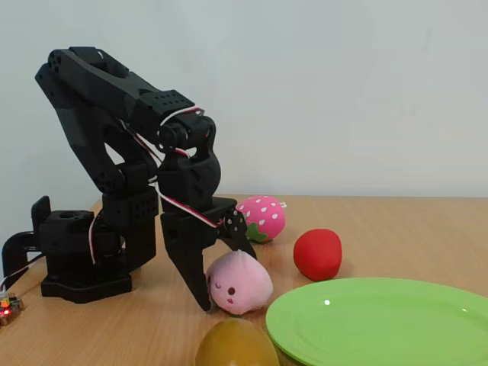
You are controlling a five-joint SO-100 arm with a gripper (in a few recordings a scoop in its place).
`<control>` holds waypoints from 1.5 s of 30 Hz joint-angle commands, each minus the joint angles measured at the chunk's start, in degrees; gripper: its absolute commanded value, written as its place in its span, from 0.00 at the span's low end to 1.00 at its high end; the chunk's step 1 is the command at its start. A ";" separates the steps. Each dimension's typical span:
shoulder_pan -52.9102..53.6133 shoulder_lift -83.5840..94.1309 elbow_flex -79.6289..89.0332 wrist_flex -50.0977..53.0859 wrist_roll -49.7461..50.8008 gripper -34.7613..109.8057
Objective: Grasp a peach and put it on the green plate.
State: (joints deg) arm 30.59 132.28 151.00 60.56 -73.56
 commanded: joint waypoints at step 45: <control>-8.44 0.35 -18.19 7.56 26.72 0.44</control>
State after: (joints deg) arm 20.92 135.00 137.20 67.59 -47.64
